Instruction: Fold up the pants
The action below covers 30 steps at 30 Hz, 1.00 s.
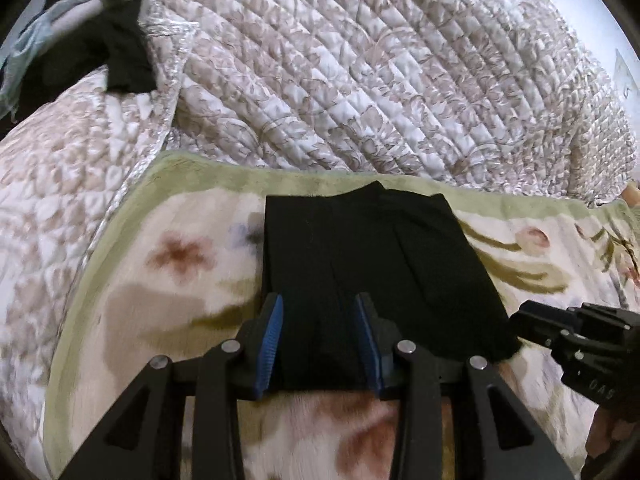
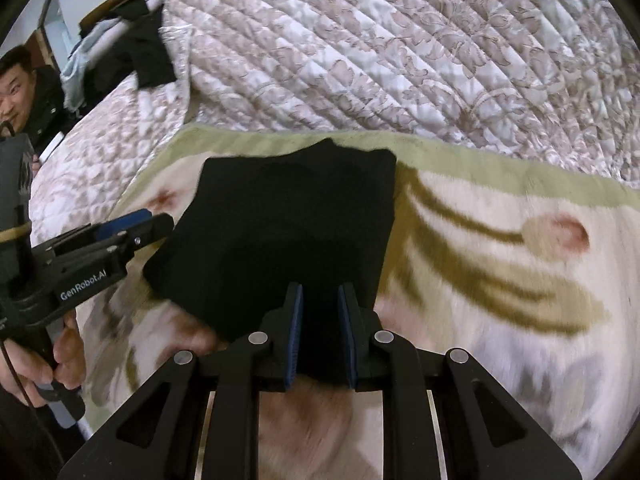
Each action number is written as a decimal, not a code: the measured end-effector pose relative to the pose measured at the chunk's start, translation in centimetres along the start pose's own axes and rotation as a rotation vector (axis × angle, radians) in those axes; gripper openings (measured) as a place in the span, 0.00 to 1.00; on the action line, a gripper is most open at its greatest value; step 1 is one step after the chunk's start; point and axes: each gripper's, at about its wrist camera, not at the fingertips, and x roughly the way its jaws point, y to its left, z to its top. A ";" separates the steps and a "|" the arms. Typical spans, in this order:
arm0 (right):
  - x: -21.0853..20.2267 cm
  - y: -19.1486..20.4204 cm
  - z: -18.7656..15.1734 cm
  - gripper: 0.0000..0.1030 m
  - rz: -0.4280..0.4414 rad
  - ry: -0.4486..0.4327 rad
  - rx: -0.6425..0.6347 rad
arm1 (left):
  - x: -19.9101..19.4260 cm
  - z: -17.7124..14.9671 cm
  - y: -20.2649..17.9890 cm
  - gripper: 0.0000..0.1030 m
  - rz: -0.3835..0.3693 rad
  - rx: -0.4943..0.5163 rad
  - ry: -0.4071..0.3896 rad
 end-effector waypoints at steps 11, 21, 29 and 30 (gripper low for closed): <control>-3.2 2.7 -4.7 0.44 -0.051 -0.042 -0.049 | -2.7 -5.1 0.1 0.55 0.013 0.009 0.014; -0.5 2.0 -6.3 0.49 -0.122 0.010 -0.044 | 0.3 -7.4 0.8 0.63 0.015 0.016 0.114; 0.6 1.3 -6.8 0.49 -0.140 0.044 -0.040 | 1.2 -8.1 0.1 0.71 0.016 0.047 0.123; 0.6 1.4 -6.8 0.49 -0.142 0.043 -0.045 | 1.3 -8.2 0.0 0.73 0.014 0.053 0.123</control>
